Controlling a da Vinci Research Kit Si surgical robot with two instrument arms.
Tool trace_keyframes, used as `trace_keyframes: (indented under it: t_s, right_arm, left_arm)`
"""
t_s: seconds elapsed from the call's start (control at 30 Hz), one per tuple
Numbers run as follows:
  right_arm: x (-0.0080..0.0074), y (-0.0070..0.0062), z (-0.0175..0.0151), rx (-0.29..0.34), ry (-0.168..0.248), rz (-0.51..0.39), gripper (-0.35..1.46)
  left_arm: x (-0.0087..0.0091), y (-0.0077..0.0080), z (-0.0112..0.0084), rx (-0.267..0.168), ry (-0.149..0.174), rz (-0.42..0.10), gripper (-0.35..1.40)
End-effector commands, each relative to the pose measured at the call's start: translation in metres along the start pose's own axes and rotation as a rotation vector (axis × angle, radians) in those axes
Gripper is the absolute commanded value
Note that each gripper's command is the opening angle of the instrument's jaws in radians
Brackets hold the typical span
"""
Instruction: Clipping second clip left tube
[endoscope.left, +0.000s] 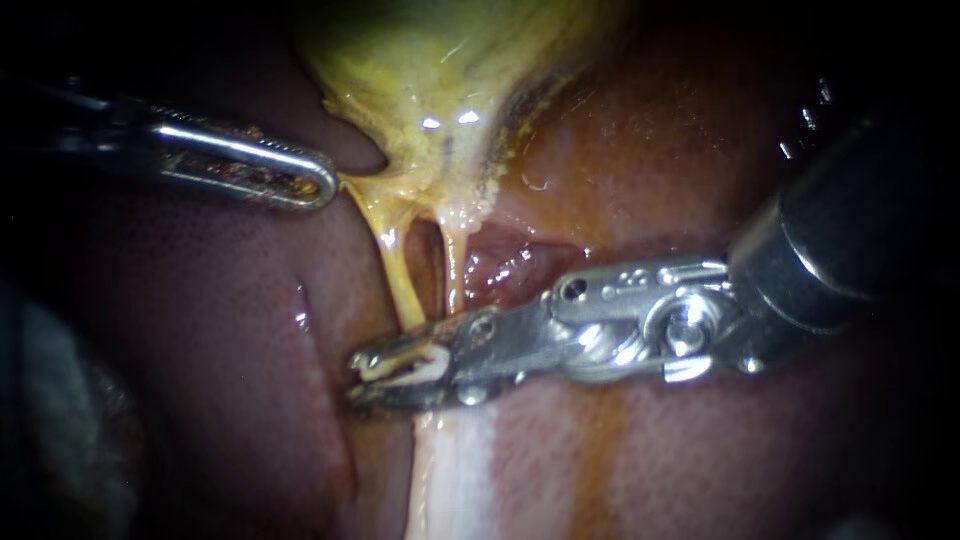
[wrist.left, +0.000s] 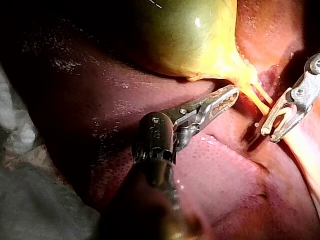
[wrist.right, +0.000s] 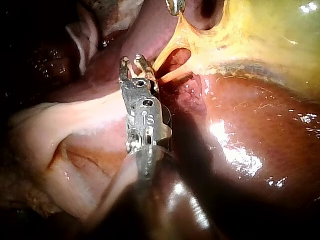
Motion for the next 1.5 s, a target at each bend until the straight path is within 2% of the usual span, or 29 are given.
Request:
trace_keyframes:
  t_s: [0.03,0.23,0.57,0.9,1.07,1.2,1.5]
  right_arm:
    - [0.0000,0.0000,-0.0001,0.000,0.000,0.006,0.06]
    - [0.0001,-0.0002,0.0000,0.009,0.025,0.017,0.40]
    - [0.0003,-0.0005,-0.0004,0.040,0.093,0.052,0.50]
    - [0.0002,-0.0010,-0.0030,0.069,0.117,0.093,0.50]
    - [0.0000,-0.0004,-0.0049,0.080,0.116,0.107,0.50]
    - [-0.0008,0.0004,-0.0060,0.080,0.117,0.125,0.50]
    - [-0.0018,0.0029,-0.0053,0.075,0.128,0.164,0.50]
  left_arm:
    - [0.0000,0.0000,0.0000,0.000,0.000,0.000,-0.35]
    - [0.0000,0.0000,0.0000,0.000,0.000,0.000,-0.35]
    - [-0.0001,-0.0001,-0.0001,-0.001,0.000,0.001,-0.35]
    - [-0.0002,-0.0002,-0.0003,-0.002,-0.001,0.002,-0.35]
    - [-0.0002,-0.0002,-0.0004,-0.002,-0.001,0.002,-0.35]
    - [-0.0002,-0.0003,-0.0005,-0.003,-0.001,0.002,-0.35]
    - [-0.0002,-0.0002,-0.0004,-0.002,-0.001,0.002,-0.35]
